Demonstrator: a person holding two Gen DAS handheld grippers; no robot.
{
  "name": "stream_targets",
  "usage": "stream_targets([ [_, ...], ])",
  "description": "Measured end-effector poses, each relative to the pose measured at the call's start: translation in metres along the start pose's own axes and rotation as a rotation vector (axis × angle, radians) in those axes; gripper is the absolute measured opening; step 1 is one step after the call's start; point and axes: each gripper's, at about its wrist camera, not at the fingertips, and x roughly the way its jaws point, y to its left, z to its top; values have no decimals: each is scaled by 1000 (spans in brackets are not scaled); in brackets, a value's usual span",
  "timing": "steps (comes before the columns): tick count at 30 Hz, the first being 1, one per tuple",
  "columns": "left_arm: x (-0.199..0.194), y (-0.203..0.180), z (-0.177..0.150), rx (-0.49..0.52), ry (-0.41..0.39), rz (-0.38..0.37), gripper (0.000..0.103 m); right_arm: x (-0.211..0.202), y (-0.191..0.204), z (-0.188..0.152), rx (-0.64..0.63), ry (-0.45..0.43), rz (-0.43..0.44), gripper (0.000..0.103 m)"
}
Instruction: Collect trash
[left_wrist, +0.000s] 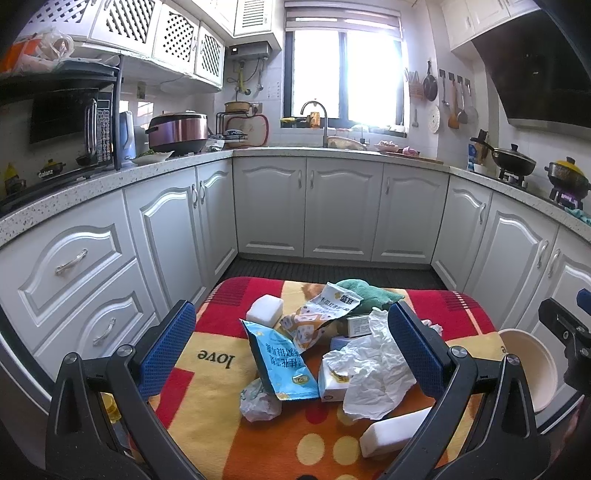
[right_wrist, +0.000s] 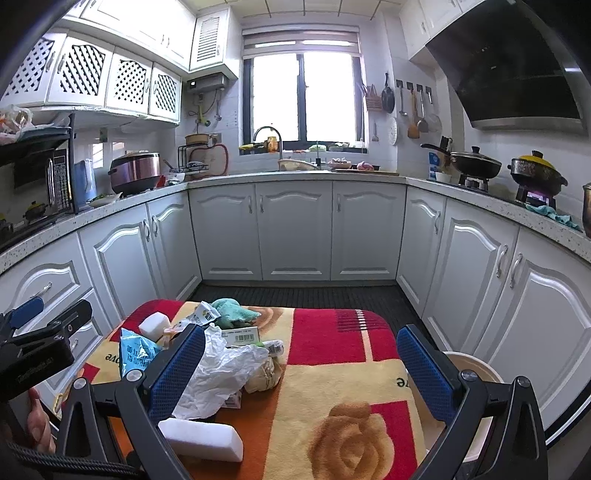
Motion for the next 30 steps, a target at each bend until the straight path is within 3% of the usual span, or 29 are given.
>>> stream_targets([
  [16,13,3,-6,-1,45,3,103,17,-1,-5,20,71,22,103],
  [25,40,39,-14,11,200,-60,103,38,0,-18,7,147,58,103],
  [30,57,56,-26,79,280,-17,103,56,2,-28,31,218,164,102],
])
